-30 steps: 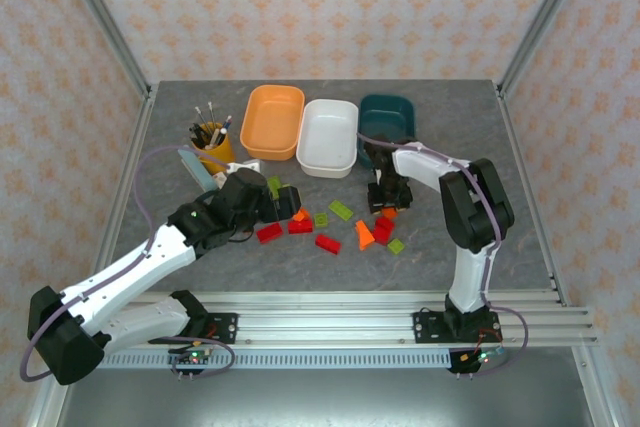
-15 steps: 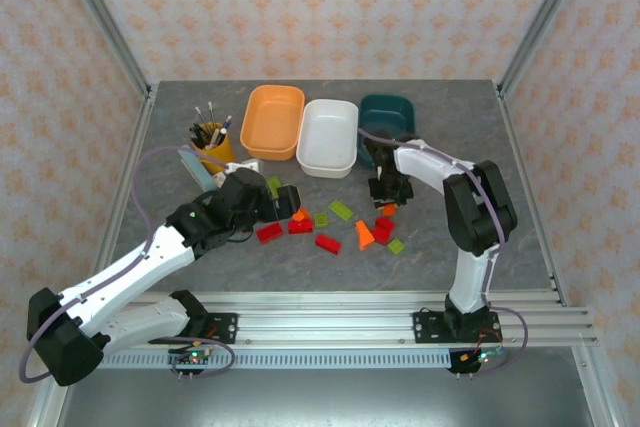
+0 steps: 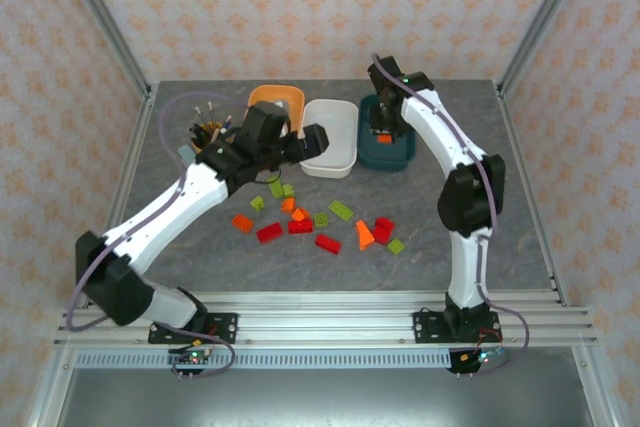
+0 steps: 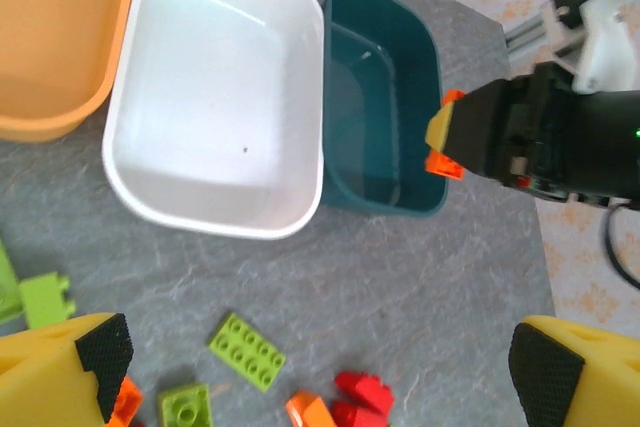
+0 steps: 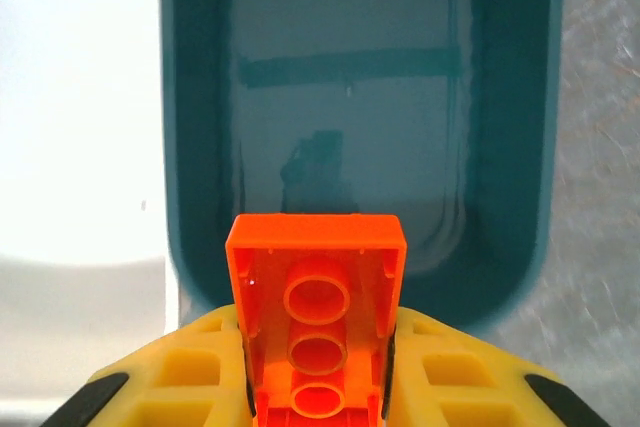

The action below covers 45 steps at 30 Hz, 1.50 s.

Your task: Sort the legos into containers by color

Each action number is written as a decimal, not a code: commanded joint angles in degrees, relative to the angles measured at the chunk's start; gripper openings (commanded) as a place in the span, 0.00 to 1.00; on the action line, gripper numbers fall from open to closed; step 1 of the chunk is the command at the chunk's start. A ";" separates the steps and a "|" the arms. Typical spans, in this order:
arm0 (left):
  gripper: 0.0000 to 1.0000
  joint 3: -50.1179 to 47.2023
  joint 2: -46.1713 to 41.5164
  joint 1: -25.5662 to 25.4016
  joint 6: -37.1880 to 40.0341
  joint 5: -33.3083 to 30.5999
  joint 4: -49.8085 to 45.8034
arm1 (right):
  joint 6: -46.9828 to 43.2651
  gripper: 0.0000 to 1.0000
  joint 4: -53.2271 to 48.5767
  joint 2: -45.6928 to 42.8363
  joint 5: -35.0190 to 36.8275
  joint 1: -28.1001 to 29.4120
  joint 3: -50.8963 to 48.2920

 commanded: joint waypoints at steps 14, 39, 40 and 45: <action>1.00 19.16 19.11 1.47 1.92 3.98 -3.60 | 4.60 0.50 -10.21 27.57 -3.89 -5.96 23.47; 0.98 -9.08 -8.47 0.86 -1.65 -5.28 -21.56 | 3.63 0.69 20.29 -33.28 -5.80 5.96 -31.26; 0.97 -11.46 -10.21 0.33 -0.62 -5.61 -22.43 | 3.61 0.69 24.42 -38.68 -7.96 7.37 -38.98; 0.95 -19.99 -11.18 -3.55 6.28 -5.09 -24.35 | 3.25 0.71 31.38 -53.09 -16.50 13.12 -61.10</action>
